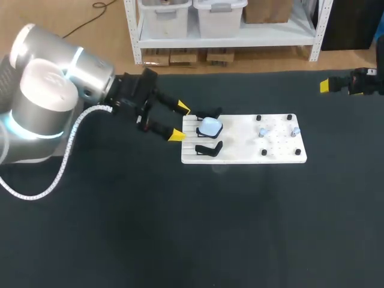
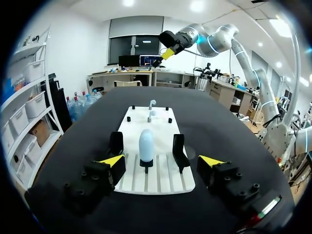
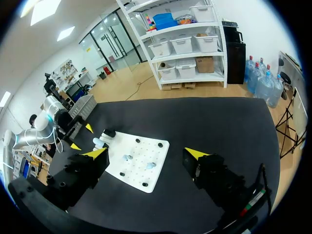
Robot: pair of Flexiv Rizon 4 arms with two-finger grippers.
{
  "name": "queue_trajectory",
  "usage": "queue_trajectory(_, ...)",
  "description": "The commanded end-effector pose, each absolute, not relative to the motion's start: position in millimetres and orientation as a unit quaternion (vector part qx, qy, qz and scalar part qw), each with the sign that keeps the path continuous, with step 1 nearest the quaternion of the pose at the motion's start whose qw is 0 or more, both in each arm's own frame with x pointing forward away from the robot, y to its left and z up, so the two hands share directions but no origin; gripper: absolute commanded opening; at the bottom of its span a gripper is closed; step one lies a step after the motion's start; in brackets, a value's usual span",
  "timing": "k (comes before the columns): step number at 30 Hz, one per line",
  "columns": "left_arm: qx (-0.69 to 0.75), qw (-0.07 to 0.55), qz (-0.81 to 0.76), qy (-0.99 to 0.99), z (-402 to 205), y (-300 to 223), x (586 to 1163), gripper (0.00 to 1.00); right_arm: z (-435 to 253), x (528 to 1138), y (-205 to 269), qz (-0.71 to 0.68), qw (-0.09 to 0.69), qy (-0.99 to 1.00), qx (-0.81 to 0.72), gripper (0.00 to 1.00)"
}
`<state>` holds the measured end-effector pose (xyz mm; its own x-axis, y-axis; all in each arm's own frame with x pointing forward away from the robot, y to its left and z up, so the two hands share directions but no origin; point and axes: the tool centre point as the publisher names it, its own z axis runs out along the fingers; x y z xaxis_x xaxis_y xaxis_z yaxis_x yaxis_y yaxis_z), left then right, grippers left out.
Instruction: Pick up each earbud case from the left stands, insert the matching earbuds, close the lid, and place the case in the box.
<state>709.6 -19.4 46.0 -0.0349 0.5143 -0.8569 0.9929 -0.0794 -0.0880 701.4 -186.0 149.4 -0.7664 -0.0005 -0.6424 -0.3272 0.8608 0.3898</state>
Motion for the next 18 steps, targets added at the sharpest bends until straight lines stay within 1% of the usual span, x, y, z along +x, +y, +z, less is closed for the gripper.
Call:
queue_trajectory(1, 0.618, 0.308, -0.391, 0.609, 40, -26, 714, 0.94, 150, 701, -186, 0.247, 0.33, 0.907, -0.09, 1.0)
queue_trajectory(3, 0.616, 0.308, -0.391, 0.61, 39, -29, 716, 0.91, 150, 701, -186, 0.247, 0.33, 0.907, -0.09, 1.0)
queue_trajectory(18, 0.611, 0.294, -0.397, 0.619, 28, -45, 717, 0.88, 150, 701, -186, 0.247, 0.33, 0.907, -0.09, 1.0)
